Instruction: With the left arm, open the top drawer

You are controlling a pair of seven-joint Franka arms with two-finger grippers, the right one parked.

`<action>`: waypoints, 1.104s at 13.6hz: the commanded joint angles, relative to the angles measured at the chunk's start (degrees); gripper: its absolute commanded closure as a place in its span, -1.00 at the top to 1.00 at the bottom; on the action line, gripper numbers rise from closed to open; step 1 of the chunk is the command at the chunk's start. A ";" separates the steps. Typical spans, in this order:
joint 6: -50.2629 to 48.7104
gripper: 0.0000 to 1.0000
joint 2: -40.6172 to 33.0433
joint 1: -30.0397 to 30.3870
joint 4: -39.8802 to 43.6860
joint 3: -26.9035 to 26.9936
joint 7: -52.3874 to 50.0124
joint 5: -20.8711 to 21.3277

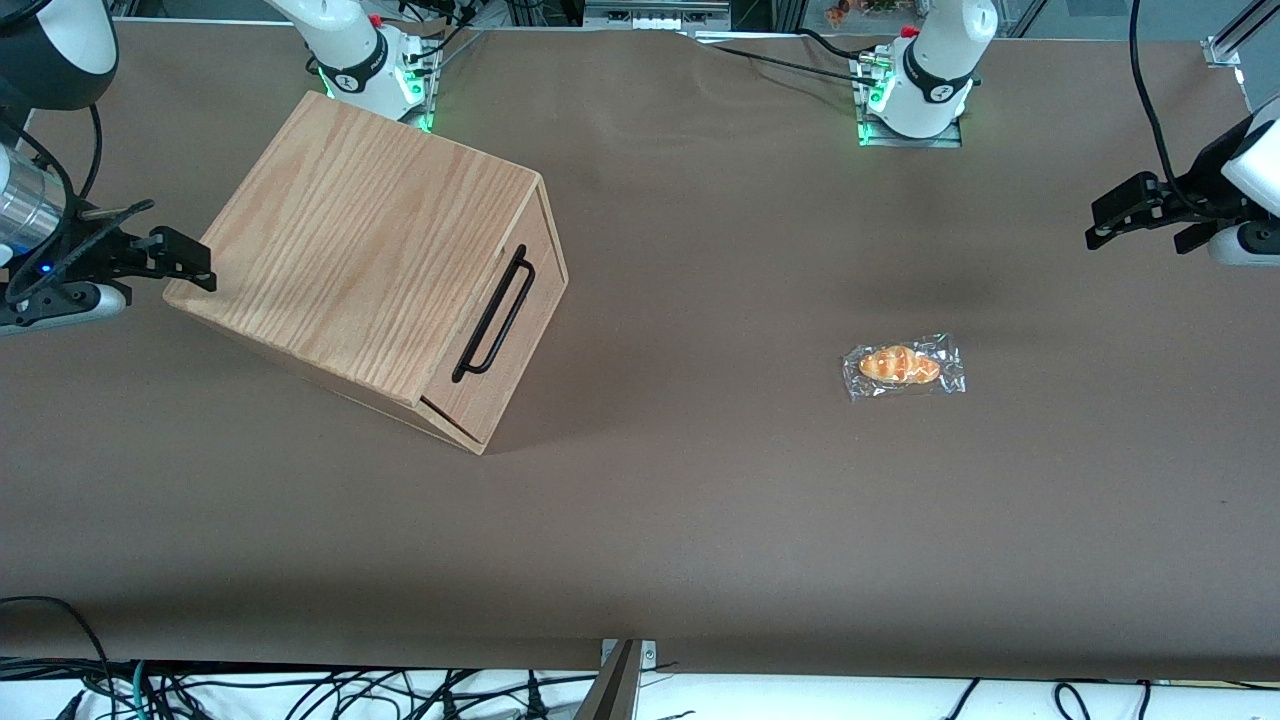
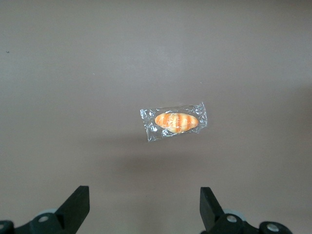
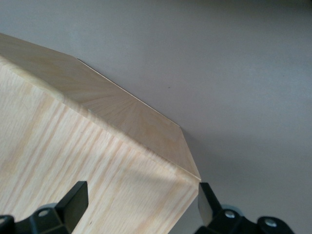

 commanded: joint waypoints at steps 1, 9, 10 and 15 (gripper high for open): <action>-0.52 1.00 -0.05 -0.08 0.59 0.03 1.07 1.86; -0.52 1.00 0.21 0.09 0.59 0.20 0.54 0.90; -0.52 1.00 0.48 0.10 0.59 0.29 0.54 0.90; -0.43 1.00 5.48 0.09 1.11 0.20 0.19 -6.11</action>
